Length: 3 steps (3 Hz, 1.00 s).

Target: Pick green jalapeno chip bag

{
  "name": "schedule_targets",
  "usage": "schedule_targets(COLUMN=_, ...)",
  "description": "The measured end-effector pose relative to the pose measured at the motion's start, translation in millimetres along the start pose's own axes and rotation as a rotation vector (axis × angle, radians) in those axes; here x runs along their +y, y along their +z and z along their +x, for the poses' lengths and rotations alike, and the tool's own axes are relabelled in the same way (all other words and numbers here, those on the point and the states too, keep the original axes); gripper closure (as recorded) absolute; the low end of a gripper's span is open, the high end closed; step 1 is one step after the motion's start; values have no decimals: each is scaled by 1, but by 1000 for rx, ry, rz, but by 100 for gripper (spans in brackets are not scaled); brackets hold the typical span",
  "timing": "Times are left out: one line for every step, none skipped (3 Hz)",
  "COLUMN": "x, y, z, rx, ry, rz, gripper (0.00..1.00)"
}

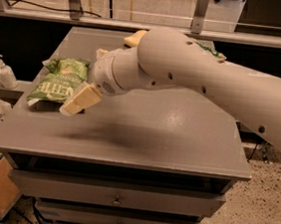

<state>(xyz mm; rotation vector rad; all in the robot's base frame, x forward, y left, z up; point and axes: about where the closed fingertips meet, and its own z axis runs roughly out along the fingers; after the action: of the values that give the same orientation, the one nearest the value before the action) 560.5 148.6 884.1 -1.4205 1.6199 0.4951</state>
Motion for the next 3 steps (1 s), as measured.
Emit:
schedule_targets(x=-7, y=13, z=3, rx=12, ry=-42, rz=7, gripper=0)
schedule_targets(x=-18, y=33, z=13, rx=46, ry=-71, rz=3, gripper=0)
schedule_targets(x=-28, y=54, z=20, rx=70, ry=-85, rz=-1, gripper=0)
